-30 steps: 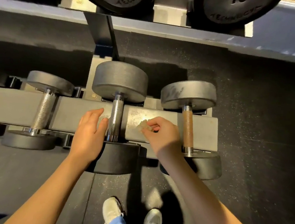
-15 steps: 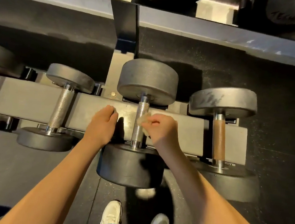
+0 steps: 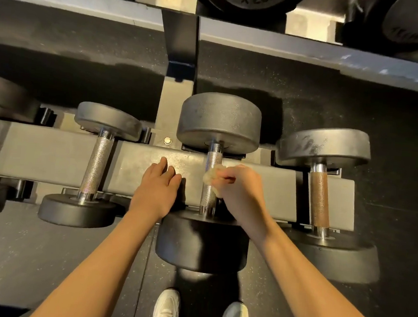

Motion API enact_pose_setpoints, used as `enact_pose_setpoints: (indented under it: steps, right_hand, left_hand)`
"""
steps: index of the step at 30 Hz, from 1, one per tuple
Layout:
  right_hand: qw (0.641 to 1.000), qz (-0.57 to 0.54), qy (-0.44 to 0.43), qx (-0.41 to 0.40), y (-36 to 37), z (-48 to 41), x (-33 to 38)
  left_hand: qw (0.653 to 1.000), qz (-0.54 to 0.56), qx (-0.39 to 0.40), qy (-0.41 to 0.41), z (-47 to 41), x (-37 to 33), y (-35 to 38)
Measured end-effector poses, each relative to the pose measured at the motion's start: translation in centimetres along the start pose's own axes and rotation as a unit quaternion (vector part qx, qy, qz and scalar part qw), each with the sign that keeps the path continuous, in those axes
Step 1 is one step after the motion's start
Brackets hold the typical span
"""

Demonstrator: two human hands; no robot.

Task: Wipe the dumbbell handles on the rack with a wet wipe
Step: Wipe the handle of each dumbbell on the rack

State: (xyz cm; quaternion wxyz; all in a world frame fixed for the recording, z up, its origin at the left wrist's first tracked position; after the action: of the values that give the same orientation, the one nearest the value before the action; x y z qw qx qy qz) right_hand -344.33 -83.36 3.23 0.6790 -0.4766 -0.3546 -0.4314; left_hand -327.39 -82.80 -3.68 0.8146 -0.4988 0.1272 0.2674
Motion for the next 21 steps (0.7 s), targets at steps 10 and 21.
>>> enact_pose_setpoints:
  steps: [10, 21]
  right_hand:
    - [0.999, -0.016, 0.012, -0.026, 0.3, -1.0, -0.5]
    - [0.992, -0.024, 0.015, -0.123, 0.9, -1.4, -1.2]
  left_hand:
    - [1.0, -0.01, -0.019, 0.004, -0.4, 0.5, 0.4]
    - [0.999, -0.028, -0.023, 0.016, 0.0, 0.3, 0.0]
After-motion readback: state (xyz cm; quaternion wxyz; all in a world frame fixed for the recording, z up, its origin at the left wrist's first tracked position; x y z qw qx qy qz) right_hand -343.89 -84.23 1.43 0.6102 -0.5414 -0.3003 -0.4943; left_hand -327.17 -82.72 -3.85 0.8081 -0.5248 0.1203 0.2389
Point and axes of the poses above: each hand's wrist, its own z-axis away from the middle knuckle, its own y-axis out of the palm, x = y × z, the point moved 2 cm from there along -z, towards the middle knuckle, and after that the axes turned 7 degrees about -z, right-handed, at the moved point
